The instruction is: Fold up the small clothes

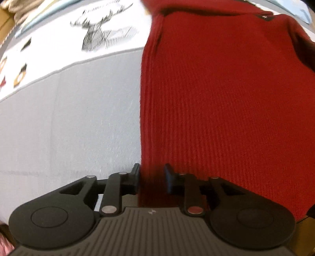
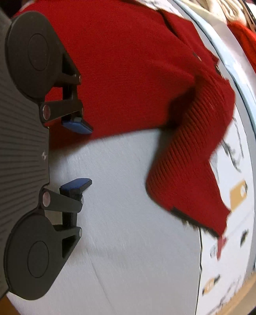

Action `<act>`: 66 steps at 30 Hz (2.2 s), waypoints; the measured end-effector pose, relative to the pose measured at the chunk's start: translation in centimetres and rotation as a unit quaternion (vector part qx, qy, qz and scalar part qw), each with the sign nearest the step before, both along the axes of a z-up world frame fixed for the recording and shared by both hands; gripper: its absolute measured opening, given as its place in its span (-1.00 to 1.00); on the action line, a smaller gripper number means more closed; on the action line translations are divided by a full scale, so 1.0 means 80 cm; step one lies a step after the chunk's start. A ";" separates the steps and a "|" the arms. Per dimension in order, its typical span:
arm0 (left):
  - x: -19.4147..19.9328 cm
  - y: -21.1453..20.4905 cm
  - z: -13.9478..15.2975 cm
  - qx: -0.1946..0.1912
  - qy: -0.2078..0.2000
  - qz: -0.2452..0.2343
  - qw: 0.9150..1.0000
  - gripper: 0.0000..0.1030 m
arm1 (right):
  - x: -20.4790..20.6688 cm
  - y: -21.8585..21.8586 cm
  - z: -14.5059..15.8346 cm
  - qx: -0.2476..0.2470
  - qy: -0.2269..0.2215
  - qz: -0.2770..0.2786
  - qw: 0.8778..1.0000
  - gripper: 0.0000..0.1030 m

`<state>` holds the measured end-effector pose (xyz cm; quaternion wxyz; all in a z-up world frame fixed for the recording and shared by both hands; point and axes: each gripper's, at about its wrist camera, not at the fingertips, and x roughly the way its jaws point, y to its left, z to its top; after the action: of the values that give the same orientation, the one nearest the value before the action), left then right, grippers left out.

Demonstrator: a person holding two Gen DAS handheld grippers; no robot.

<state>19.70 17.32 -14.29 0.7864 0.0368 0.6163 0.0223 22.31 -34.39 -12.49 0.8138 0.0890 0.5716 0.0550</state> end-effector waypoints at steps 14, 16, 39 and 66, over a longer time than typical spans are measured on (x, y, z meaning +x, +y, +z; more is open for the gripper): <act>0.005 -0.022 0.000 -0.016 0.046 -0.107 0.993 -0.77 | -0.025 -0.013 -0.001 -0.054 0.007 0.039 0.998 -0.89; 0.016 -0.017 0.007 -0.007 0.031 -0.082 0.996 -0.69 | -0.023 -0.019 -0.006 -0.045 0.014 0.030 0.998 -0.85; 0.175 -0.141 0.126 -0.012 -0.205 0.051 0.977 -0.30 | 0.130 -0.060 -0.001 0.061 -0.151 -0.229 0.960 0.38; 0.217 -0.120 0.105 -0.037 -0.194 0.038 0.980 -0.30 | 0.171 -0.259 0.025 0.029 -0.323 -0.437 0.839 -0.52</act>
<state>37.08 7.73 -5.89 0.8902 -0.0210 0.4537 0.0356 35.96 -55.13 -10.53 0.8889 0.3306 0.1757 -0.2641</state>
